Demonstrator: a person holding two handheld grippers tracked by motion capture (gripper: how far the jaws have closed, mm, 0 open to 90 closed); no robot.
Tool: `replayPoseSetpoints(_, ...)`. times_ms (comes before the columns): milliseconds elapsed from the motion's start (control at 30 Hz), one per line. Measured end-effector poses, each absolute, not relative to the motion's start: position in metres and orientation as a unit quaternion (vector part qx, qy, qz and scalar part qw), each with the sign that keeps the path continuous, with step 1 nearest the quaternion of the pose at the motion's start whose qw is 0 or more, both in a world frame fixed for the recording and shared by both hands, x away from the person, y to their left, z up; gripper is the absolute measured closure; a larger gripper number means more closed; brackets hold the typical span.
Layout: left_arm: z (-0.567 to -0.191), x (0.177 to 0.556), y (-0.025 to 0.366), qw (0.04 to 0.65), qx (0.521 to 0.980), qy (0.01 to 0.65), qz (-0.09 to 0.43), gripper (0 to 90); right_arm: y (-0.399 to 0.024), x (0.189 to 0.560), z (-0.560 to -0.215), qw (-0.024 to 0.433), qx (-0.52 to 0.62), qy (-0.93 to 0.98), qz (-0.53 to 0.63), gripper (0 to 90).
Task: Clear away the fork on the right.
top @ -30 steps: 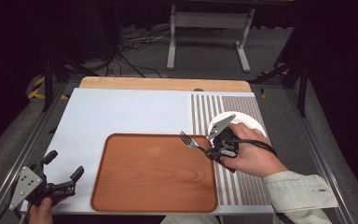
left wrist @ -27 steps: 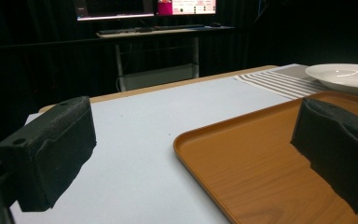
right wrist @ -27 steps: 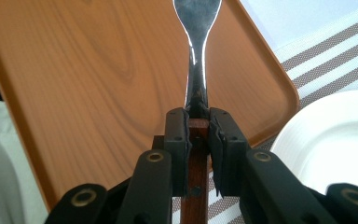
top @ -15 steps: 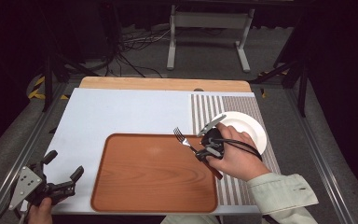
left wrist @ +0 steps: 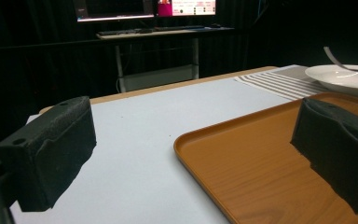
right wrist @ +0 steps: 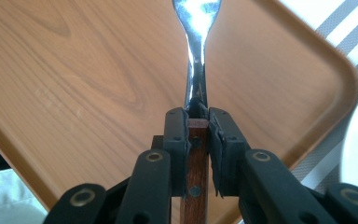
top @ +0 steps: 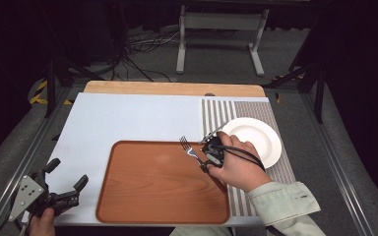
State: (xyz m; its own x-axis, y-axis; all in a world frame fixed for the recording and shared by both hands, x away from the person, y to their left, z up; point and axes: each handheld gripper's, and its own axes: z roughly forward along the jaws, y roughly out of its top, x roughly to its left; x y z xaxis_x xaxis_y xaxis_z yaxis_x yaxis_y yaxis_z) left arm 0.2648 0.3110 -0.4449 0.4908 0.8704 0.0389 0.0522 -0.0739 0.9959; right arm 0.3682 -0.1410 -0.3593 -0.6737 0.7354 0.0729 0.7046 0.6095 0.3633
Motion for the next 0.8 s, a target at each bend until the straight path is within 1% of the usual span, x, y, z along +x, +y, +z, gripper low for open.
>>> replayPoseSetpoints(333, -0.445, 0.265, 0.311, 0.578, 0.642, 0.359, 0.353, 0.6, -0.135, 0.372, -0.371, 0.011, 0.464, 0.872, 0.155, 78.9)
replayPoseSetpoints(800, -0.445, 0.265, 0.311, 0.578, 0.642, 0.359, 0.352, 0.6, -0.133, 0.373, -0.382, -0.005, 0.527, 0.84, 0.131, 78.8)
